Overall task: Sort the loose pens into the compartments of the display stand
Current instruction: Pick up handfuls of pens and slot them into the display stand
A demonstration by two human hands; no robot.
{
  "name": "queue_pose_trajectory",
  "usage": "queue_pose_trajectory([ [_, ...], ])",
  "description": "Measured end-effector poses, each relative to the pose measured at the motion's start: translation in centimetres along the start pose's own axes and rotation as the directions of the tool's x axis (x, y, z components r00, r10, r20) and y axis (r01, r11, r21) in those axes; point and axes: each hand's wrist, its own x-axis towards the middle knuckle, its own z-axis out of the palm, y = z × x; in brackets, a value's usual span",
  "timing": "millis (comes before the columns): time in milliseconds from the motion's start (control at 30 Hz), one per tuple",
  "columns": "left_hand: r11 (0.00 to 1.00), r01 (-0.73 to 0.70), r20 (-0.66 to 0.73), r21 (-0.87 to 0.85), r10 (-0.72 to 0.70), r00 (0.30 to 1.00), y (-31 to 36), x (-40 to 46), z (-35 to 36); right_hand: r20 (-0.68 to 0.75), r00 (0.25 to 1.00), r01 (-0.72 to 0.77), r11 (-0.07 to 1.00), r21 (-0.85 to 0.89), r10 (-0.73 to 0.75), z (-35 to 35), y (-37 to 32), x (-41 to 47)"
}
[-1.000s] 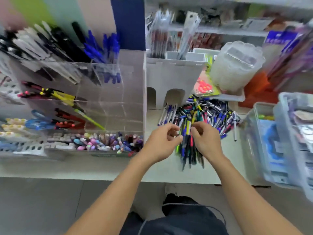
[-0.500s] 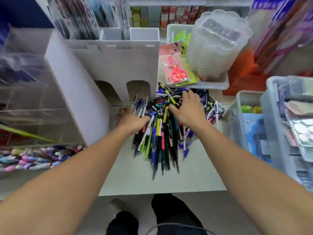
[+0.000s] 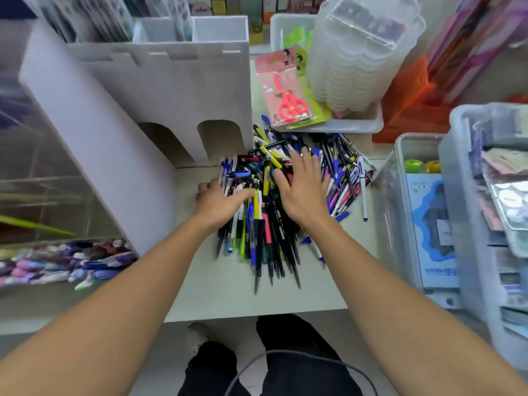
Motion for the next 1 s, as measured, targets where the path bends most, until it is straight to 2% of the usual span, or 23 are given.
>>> queue_pose_trajectory([
  [67, 0.993, -0.017, -0.008, 0.115, 0.018, 1.000, -0.5, -1.0, 0.0, -0.112, 0.994, -0.015, 1.000, -0.013, 0.013, -1.6, -0.4, -3.3],
  [100, 0.987, -0.023, -0.026, 0.162, 0.028, 0.999, -0.6, -1.5, 0.1, -0.119, 0.992, -0.047, 0.998, -0.030, 0.043, -2.2, -0.4, -5.5],
  [167, 0.983, -0.019, -0.039, 0.181, 0.027, 0.999, -0.4, -2.3, 0.4, 0.066, 0.981, -0.169, 0.973, -0.156, 0.181, -2.3, -0.2, -9.8],
  [233, 0.985, -0.022, -0.027, 0.172, 0.028, 0.999, -0.3, -2.5, 0.8, 0.247, 0.915, -0.254, 0.932, -0.259, 0.318, -0.7, 0.5, -12.3],
  [300, 0.982, -0.038, -0.025, 0.183, 0.044, 0.999, -0.3, -2.6, 1.0, 0.259, 0.901, -0.294, 0.929, -0.225, 0.348, 1.4, 1.1, -13.1],
  [533, 0.992, -0.045, -0.082, 0.121, 0.055, 0.995, -1.3, -2.9, 0.7, 0.303, 0.920, -0.253, 0.967, -0.021, 0.248, 3.9, -0.8, -11.1],
  [700, 0.999, -0.023, -0.092, 0.048, 0.028, 0.995, -3.4, -3.2, 0.3, 0.134, 0.967, -0.209, 0.975, -0.078, 0.218, 3.1, -0.8, -12.1],
  [833, 0.999, -0.044, -0.084, 0.004, 0.044, 0.995, -4.3, -3.6, 0.3, 0.326, 0.926, -0.164, 0.981, -0.108, 0.190, 5.1, -1.6, -14.2],
  [900, 0.999, -0.052, -0.087, -0.004, 0.052, 0.995, -4.6, -3.8, 0.4, 0.294, 0.944, -0.124, 0.987, -0.103, 0.150, 6.0, -1.8, -14.0],
  [1000, 0.998, -0.067, -0.110, -0.004, 0.066, 0.992, -4.8, -3.9, 0.6, 0.256, 0.963, -0.093, 0.996, 0.014, 0.086, 6.5, -2.0, -13.3],
])
